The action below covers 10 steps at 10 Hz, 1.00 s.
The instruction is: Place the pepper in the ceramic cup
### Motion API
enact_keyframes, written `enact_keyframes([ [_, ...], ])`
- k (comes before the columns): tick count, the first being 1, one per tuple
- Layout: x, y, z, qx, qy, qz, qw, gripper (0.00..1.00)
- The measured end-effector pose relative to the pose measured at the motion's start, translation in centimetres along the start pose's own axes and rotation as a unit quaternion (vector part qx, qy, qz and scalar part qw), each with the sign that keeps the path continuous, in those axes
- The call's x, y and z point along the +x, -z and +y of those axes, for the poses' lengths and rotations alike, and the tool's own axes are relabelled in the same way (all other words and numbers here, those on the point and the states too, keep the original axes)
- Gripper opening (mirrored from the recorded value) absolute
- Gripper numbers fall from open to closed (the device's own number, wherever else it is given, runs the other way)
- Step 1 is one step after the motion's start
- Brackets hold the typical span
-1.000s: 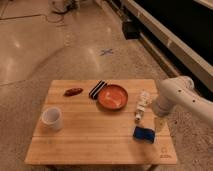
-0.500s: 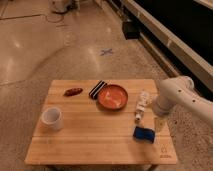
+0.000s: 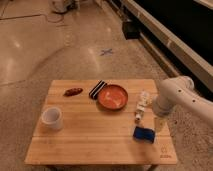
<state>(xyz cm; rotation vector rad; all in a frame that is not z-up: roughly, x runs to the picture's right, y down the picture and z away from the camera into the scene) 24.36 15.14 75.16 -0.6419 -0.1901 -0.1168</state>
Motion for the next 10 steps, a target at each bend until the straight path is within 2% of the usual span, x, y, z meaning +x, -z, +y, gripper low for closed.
enact_keyframes([
  [5,0.1,0.0,-0.1,0.0,-0.001,0.001,1.0,0.8],
  [6,0.4,-0.1,-0.6,0.002,-0.001,0.008,1.0,0.8],
  [8,0.0,-1.4,-4.0,0.012,0.003,0.022,0.9997,0.8],
  [10,-1.9,-2.9,-7.6,0.017,0.016,0.026,0.9994,0.8],
])
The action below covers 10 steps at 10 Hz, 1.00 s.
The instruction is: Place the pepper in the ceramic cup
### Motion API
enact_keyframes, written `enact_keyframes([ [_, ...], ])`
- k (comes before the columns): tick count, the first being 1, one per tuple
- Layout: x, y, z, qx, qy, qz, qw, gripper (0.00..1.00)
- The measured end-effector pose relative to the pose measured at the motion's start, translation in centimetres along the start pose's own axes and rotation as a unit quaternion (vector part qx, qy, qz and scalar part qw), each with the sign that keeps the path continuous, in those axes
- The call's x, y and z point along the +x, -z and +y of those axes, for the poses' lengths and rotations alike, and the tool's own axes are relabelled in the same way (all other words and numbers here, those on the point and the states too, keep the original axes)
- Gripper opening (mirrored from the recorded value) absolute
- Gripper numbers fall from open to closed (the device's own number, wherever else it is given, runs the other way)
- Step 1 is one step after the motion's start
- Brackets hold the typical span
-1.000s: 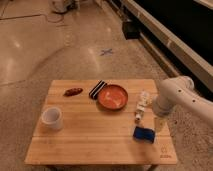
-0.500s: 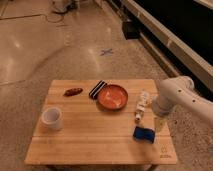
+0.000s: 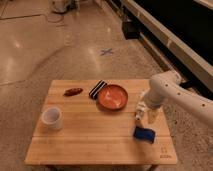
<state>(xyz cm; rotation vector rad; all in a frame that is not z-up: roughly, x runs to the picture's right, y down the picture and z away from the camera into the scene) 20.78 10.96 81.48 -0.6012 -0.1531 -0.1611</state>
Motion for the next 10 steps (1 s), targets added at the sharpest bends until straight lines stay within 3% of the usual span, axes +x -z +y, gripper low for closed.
enact_keyframes([
  [3,-5.1,-1.6,-4.9,0.001,0.037,-0.004,0.9993,0.8],
  [5,-8.4,-1.6,-7.4,0.001,0.064,-0.007,0.9979,0.8],
  [7,-12.4,-1.3,-9.8,0.006,0.099,-0.013,0.995,0.8],
  [10,-18.9,-1.2,-12.9,0.019,0.162,-0.029,0.9861,0.8],
])
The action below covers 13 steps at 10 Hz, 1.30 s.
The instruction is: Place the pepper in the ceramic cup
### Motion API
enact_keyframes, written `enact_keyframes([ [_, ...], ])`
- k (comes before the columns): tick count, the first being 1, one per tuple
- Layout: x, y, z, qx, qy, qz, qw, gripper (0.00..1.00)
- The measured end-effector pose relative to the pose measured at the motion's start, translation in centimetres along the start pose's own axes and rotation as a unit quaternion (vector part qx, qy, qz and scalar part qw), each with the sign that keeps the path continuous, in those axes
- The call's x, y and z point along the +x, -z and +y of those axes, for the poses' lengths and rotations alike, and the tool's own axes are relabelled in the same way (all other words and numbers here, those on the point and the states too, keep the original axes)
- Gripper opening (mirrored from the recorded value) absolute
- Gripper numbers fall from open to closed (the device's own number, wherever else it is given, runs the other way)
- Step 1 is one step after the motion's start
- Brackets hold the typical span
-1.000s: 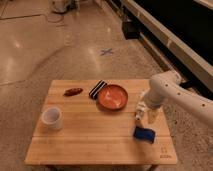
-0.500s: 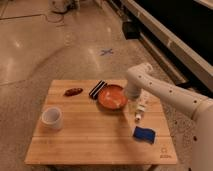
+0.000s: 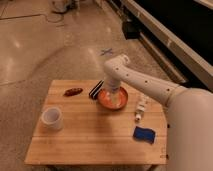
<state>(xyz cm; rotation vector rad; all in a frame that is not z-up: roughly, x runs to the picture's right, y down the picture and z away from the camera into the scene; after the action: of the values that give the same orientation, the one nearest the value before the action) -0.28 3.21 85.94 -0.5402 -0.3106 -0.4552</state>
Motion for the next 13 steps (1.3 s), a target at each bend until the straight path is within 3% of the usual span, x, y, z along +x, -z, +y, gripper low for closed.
enact_keyframes([
  [4,-5.6,-2.0,-4.5,0.018,0.074,-0.025,0.9968,0.8],
  [5,-7.1,-2.4,-5.3,0.023,0.092,-0.042,0.9946,0.8],
  [7,-7.8,-2.5,-5.6,0.027,0.101,-0.054,0.993,0.8],
  [13,-7.9,-2.7,-5.7,0.027,0.101,-0.054,0.993,0.8],
])
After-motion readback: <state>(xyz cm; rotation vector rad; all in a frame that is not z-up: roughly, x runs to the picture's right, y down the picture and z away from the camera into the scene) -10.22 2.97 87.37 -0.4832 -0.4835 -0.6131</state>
